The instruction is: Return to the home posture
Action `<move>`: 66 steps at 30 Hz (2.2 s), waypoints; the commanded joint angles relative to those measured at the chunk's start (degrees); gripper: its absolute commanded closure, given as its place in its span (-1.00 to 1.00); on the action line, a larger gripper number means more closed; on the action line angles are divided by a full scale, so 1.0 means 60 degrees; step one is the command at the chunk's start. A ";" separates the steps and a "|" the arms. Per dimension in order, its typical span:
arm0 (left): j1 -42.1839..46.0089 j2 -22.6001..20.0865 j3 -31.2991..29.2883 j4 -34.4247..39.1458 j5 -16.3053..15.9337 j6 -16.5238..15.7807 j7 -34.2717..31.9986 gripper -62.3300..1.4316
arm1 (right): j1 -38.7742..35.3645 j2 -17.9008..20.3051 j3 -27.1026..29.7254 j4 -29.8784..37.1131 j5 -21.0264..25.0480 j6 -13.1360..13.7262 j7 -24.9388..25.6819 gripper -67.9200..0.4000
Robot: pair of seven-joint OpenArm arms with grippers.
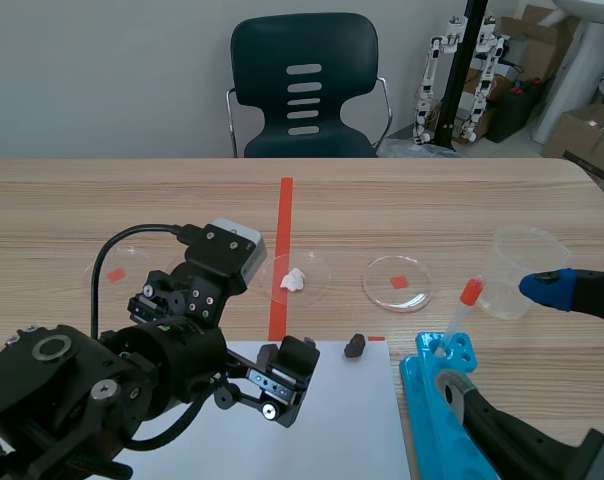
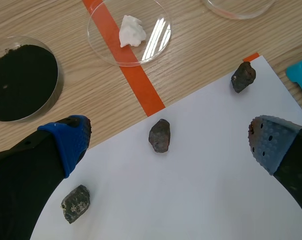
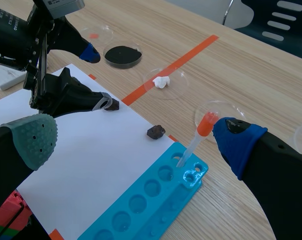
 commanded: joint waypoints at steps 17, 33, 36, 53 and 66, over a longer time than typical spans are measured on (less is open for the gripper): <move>0.0896 -0.0856 -0.0357 0.0568 -0.0069 -0.1038 -0.2718 -1.00 | 0.0087 0.0000 -0.0007 0.0142 0.0135 -0.0004 0.0146 -1.00; 0.5665 -0.2044 -0.4401 0.2805 0.0543 -0.3395 -0.5271 -1.00 | 0.0087 0.0000 -0.0007 0.0142 0.0135 -0.0004 0.0146 -1.00; 0.6353 -0.2124 -0.4783 0.3013 0.0543 -0.3439 -0.5621 -1.00 | 0.0087 0.0000 -0.0007 0.0142 0.0135 -0.0004 0.0146 -1.00; 0.8069 -0.2120 -0.5723 0.3738 0.0506 -0.3457 -0.6105 -1.00 | 0.0087 0.0000 -0.0007 0.0142 0.0135 -0.0004 0.0146 -1.00; 0.8065 -0.2120 -0.5723 0.3738 0.0506 -0.3453 -0.6098 -1.00 | 0.0087 0.0000 -0.0007 0.0142 0.0135 -0.0004 0.0146 -1.00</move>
